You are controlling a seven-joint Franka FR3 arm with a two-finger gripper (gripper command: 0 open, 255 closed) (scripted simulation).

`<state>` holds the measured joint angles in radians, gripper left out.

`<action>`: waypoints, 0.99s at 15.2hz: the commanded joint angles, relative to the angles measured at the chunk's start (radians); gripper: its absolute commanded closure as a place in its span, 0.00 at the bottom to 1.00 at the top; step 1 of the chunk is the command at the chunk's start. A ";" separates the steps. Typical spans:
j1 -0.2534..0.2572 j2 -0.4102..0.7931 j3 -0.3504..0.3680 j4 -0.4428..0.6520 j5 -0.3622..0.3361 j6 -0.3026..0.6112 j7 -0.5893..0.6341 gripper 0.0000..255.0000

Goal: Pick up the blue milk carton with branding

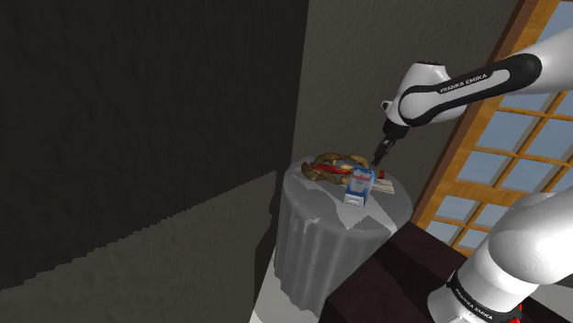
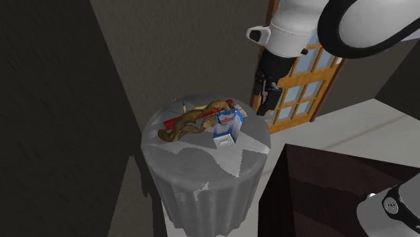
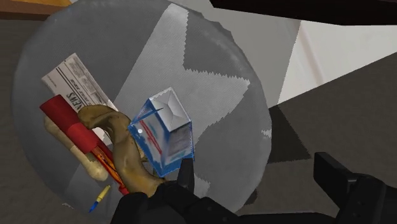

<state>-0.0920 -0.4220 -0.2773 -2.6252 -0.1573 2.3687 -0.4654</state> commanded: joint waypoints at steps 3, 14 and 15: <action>-0.008 0.158 -0.053 0.033 -0.018 0.127 -0.080 0.00; -0.052 0.604 -0.116 0.201 0.097 0.409 -0.347 0.00; -0.057 0.617 -0.109 0.200 0.105 0.422 -0.352 0.00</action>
<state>-0.1422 0.1662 -0.3915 -2.4440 -0.0685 2.7802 -0.7990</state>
